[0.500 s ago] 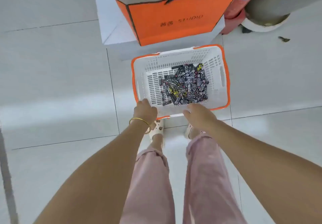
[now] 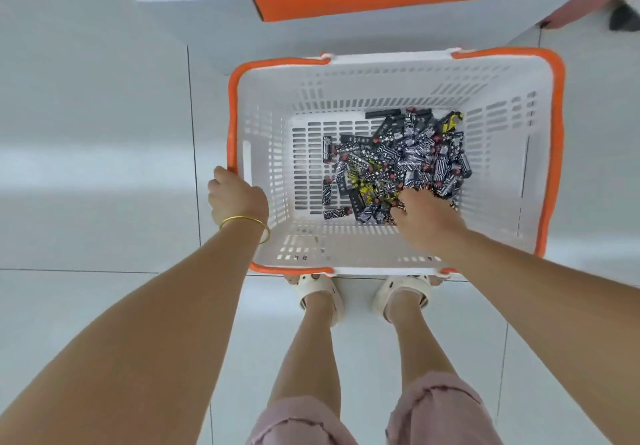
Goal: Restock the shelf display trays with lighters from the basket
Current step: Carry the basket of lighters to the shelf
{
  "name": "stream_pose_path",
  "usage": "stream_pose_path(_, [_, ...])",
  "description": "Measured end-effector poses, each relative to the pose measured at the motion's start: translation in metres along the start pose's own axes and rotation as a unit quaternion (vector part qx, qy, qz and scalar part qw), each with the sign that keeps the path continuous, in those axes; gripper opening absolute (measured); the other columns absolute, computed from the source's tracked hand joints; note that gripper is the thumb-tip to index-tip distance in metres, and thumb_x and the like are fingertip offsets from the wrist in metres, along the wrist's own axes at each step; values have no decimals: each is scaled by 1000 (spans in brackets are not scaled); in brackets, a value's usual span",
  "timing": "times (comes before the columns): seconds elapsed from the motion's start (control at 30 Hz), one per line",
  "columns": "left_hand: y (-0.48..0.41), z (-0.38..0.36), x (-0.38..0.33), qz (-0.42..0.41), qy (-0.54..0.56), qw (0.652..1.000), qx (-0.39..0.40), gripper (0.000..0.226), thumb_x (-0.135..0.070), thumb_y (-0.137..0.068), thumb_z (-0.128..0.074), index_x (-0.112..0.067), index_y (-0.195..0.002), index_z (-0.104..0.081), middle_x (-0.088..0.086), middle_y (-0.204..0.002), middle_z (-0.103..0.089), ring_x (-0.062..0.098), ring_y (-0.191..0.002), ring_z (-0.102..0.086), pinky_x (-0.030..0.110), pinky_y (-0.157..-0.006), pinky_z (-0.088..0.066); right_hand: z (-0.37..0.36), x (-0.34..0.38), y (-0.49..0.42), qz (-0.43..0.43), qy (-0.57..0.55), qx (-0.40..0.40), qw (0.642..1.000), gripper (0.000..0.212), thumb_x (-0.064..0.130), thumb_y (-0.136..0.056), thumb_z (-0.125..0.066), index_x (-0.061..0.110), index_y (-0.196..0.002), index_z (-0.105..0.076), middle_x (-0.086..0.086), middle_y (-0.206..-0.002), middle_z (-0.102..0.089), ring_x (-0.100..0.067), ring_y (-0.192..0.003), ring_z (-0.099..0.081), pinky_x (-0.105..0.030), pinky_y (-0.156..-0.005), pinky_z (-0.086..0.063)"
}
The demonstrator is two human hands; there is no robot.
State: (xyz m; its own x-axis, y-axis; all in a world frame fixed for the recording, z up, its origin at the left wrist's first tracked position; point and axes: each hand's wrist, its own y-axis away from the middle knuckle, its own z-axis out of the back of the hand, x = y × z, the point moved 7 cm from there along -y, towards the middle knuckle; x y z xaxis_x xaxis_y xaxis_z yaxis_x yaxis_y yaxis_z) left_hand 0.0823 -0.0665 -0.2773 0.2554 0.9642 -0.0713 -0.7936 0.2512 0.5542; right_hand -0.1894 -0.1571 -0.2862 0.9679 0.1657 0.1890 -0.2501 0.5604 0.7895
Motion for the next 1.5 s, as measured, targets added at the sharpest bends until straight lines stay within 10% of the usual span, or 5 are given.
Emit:
stream_pose_path(0.2, [74,33,-12,-50,174,971,-156,32,-11,-94,-42,-6,-126,-41,13,-118,-53,34,-105,-51,37,-77,-37,27,-47,6,-119,-88,-102,984,26,17,-94,-41,3,-114,-51,-18,-115,-50,-36,-107,-48,-40,-76,-42])
stream_pose_path(0.57, [183,-17,-100,-135,294,946,5,8,-14,-100,-35,-16,-94,-40,-3,-73,-49,12,-62,-45,30,-57,-29,48,-155,26,-340,-261,-138,893,78,16,-90,-52,17,-149,-2,-13,-154,-11,-35,-136,-23,-48,-105,-31])
stream_pose_path(0.9, [184,-35,-111,-151,284,945,52,8,-14,-100,-36,-13,-93,-40,-3,-68,-46,26,-67,-48,37,-65,-41,75,-164,61,-255,-399,-318,821,7,20,-89,-48,14,-88,-52,-10,-86,-60,-32,-81,-61,-37,-68,-48])
stream_pose_path(1.03, [178,-24,-107,-155,284,943,74,5,-15,-98,-40,-15,-94,-42,0,-69,-51,27,-67,-53,40,-65,-46,77,-118,73,-168,-584,-233,759,31,17,-88,-54,16,-63,-37,-1,-54,-41,-14,-39,-40,-24,-40,-34])
stream_pose_path(1.5, [187,41,-56,-134,294,943,84,17,-21,-98,-36,-18,-83,-41,3,-64,-48,30,-62,-49,48,-63,-48,98,-4,152,-73,-399,-221,887,36,32,-99,-39,16,-66,-36,1,-60,-41,-15,-54,-38,-32,-54,-31])
